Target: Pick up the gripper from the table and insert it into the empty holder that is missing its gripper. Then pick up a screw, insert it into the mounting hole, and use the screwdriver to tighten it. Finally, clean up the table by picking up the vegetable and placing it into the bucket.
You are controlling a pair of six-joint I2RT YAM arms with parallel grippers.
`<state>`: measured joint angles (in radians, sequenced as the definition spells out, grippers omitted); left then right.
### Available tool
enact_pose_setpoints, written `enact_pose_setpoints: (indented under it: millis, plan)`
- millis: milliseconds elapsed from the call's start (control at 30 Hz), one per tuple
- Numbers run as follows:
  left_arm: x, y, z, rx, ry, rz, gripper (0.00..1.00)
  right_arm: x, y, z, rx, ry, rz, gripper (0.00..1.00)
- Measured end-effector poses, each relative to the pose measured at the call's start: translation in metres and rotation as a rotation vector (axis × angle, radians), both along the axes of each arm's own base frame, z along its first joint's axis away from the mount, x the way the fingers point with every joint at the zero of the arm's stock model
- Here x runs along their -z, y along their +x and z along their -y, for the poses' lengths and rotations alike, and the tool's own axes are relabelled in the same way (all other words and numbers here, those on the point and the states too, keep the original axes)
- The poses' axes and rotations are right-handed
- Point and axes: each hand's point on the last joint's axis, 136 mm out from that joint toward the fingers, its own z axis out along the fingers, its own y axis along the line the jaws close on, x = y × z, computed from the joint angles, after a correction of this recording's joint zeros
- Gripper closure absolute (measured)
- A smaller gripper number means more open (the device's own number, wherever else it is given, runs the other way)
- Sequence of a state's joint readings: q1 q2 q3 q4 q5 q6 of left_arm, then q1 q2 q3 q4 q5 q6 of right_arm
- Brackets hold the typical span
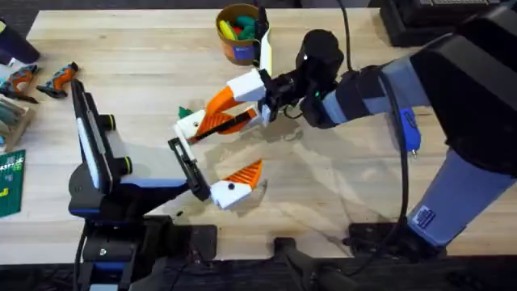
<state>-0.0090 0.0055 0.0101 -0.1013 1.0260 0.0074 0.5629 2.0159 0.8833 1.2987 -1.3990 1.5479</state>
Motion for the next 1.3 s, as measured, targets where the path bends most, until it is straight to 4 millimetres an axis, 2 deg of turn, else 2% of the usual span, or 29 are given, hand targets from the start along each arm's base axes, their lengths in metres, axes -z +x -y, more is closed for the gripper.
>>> enact_pose_setpoints:
  millis: [167, 367, 500, 633, 867, 967, 1100, 1200, 1300]
  plan:
    - [0.0, 0.0, 0.0, 0.002, 0.0, 0.0, 0.014, 0.0, 0.004, 0.001, 0.017, 0.001, 0.002, 0.208]
    - [0.0, 0.0, 0.0, 0.002, 0.0, 0.0, 0.014, -0.01, 0.026, 0.017, 0.097, 0.004, 0.027, 0.206]
    - [0.0, 0.0, 0.0, 0.002, 0.0, 0.001, 0.014, -0.027, 0.046, 0.041, 0.217, -0.054, 0.008, 0.203]
    - [0.0, 0.0, 0.0, 0.002, 0.0, 0.0, 0.014, -0.037, 0.058, 0.078, 0.365, -0.144, 0.044, 0.203]
    - [0.0, 0.0, 0.0, 0.002, 0.0, 0.0, 0.015, -0.053, 0.068, 0.142, 0.564, -0.353, 0.223, 0.205]
    - [0.0, 0.0, 0.0, 0.002, 0.0, 0.0, 0.015, -0.056, 0.069, 0.162, 0.594, -0.486, 0.307, 0.204]
    - [0.0, 0.0, 0.0, 0.002, 0.0, 0.0, 0.015, -0.063, 0.07, 0.18, 0.58, -0.664, 0.46, 0.189]
    - [0.0, 0.0, 0.0, 0.002, 0.0, 0.0, 0.015, -0.074, 0.077, 0.188, 0.569, -0.763, 0.607, 0.047]
    - [0.0, 0.0, 0.0, 0.002, 0.0, 0.0, 0.015, -0.079, 0.08, 0.191, 0.537, -0.857, 0.742, 0.011]
